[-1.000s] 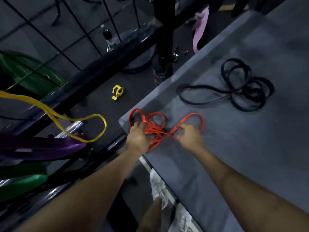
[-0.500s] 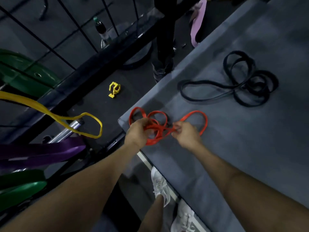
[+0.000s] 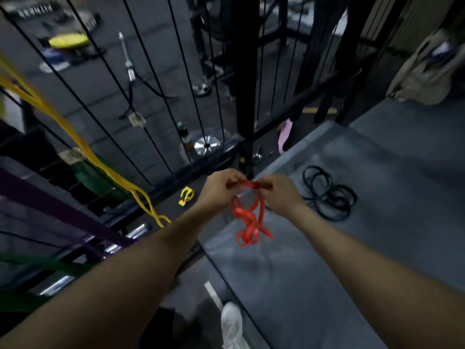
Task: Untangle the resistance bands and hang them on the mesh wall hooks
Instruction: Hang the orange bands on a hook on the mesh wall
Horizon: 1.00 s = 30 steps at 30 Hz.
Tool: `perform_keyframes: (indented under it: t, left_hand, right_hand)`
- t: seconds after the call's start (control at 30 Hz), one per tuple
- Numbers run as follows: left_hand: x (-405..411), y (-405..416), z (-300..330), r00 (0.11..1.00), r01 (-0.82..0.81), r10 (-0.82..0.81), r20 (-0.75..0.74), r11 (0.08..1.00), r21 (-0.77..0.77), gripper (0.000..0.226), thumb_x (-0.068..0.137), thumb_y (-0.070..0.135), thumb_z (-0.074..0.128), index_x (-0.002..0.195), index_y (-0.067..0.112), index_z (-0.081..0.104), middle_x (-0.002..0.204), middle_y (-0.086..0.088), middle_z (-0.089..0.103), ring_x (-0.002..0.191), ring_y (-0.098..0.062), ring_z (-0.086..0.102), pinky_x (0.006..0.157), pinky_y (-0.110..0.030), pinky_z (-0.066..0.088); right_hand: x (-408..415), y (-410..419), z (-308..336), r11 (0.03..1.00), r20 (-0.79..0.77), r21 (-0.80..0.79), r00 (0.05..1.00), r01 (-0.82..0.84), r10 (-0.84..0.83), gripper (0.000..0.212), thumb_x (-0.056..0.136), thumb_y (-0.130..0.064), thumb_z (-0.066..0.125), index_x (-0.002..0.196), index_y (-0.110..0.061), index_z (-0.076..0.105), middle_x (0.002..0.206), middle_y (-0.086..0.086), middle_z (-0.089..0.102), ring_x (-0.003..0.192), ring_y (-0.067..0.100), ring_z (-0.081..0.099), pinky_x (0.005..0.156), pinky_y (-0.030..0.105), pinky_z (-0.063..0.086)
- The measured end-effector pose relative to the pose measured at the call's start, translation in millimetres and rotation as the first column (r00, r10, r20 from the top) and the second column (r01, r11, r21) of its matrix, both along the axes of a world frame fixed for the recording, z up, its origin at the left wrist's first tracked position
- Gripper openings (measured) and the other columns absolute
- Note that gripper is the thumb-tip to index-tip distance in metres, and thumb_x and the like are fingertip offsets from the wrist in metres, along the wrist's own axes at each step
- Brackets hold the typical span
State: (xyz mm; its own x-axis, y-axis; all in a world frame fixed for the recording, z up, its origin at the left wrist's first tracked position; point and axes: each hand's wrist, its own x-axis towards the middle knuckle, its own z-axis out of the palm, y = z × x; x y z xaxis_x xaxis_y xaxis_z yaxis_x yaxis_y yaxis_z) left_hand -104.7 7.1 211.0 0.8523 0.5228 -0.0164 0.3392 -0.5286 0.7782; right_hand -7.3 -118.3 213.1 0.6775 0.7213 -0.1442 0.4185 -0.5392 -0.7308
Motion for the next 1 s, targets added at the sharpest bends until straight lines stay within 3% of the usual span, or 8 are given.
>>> perform_keyframes:
  t: [0.1,0.2,0.27,0.33,0.47,0.6,0.77,1.0]
  left_hand:
    - [1.7,-1.3,55.1,0.995,0.002,-0.001,0.096,1.000,-0.013,0.012,0.077,0.001,0.072,0.084,0.011,0.072,0.079,-0.009,0.069,0.059,0.007,0.055,0.065,-0.015,0.045]
    - [-1.5,-2.2,114.2,0.991,-0.051,0.046,0.123,0.998,0.044,0.012,0.078,0.006,0.073,0.090,0.009,0.074,0.082,-0.003,0.068,0.074,-0.014,0.064,0.075,-0.031,0.053]
    - [-3.3,-1.8,151.9,0.991,-0.060,0.046,0.129,0.992,0.110,0.013,0.081,0.011,0.071,0.094,0.009,0.073,0.085,-0.001,0.067,0.079,-0.009,0.064,0.075,-0.023,0.050]
    - [-6.5,-5.5,191.6,0.987,-0.057,0.038,0.155,0.991,0.122,0.013,0.085,0.008,0.066,0.097,0.008,0.070,0.075,0.002,0.061,0.060,0.008,0.056,0.060,-0.004,0.040]
    - [-14.8,-19.2,266.1,0.975,-0.033,0.012,0.221,0.995,0.092,0.007,0.091,0.013,0.058,0.092,0.008,0.063,0.069,0.005,0.052,0.060,-0.001,0.045,0.050,-0.003,0.036]
    - [-21.8,-28.2,337.9,0.935,-0.046,0.060,0.350,0.998,-0.049,0.010,0.095,0.013,0.052,0.097,0.004,0.056,0.072,0.001,0.049,0.063,-0.008,0.046,0.049,-0.006,0.038]
    - [-42.2,-41.3,409.7,0.859,-0.022,0.148,0.490,0.967,-0.254,0.017,0.096,0.009,0.050,0.080,0.016,0.052,0.071,0.001,0.049,0.055,-0.005,0.052,0.049,-0.016,0.046]
    - [-73.6,-25.3,465.2,0.806,-0.085,0.215,0.551,0.964,-0.253,0.012,0.097,0.019,0.049,0.085,0.023,0.049,0.082,0.002,0.053,0.071,-0.009,0.055,0.067,-0.028,0.048]
  right_hand:
    - [6.3,-3.5,55.4,0.998,0.050,0.041,0.998,-0.046,0.044,0.016,0.087,-0.014,0.061,0.098,-0.010,0.072,0.077,-0.002,0.063,0.062,0.000,0.049,0.052,0.003,0.034]
    - [6.2,-4.8,111.5,0.992,0.065,0.115,0.997,-0.045,0.038,0.015,0.087,-0.018,0.063,0.098,-0.015,0.073,0.075,-0.005,0.065,0.068,0.005,0.057,0.061,0.012,0.043]
    - [4.4,-5.5,149.6,0.982,0.074,0.181,0.996,-0.056,0.043,0.011,0.086,-0.016,0.065,0.093,-0.017,0.073,0.071,-0.006,0.064,0.063,0.004,0.056,0.059,0.014,0.044]
    - [3.6,-5.0,187.1,0.965,0.113,0.254,0.993,-0.069,0.041,0.012,0.087,-0.013,0.063,0.094,-0.012,0.073,0.072,-0.003,0.063,0.064,0.007,0.056,0.064,0.019,0.045]
    - [-3.5,-5.6,263.8,0.952,0.214,0.286,0.976,-0.111,0.050,0.013,0.095,-0.019,0.051,0.094,-0.013,0.062,0.087,0.003,0.064,0.077,0.015,0.059,0.064,0.025,0.047]
    - [-19.3,-11.7,329.6,0.920,0.208,0.344,0.971,-0.186,0.119,0.015,0.098,-0.024,0.042,0.089,-0.012,0.047,0.078,0.004,0.054,0.072,0.019,0.055,0.059,0.029,0.043]
    - [-29.4,-30.9,392.1,0.853,0.182,0.461,0.967,-0.243,0.177,0.019,0.094,-0.022,0.054,0.077,-0.014,0.052,0.061,-0.002,0.045,0.054,0.011,0.041,0.051,0.022,0.035]
    - [-43.7,-22.8,448.3,0.787,0.208,0.556,0.961,-0.269,0.182,0.015,0.093,-0.013,0.055,0.078,-0.015,0.058,0.069,0.003,0.052,0.068,0.020,0.050,0.065,0.034,0.042]
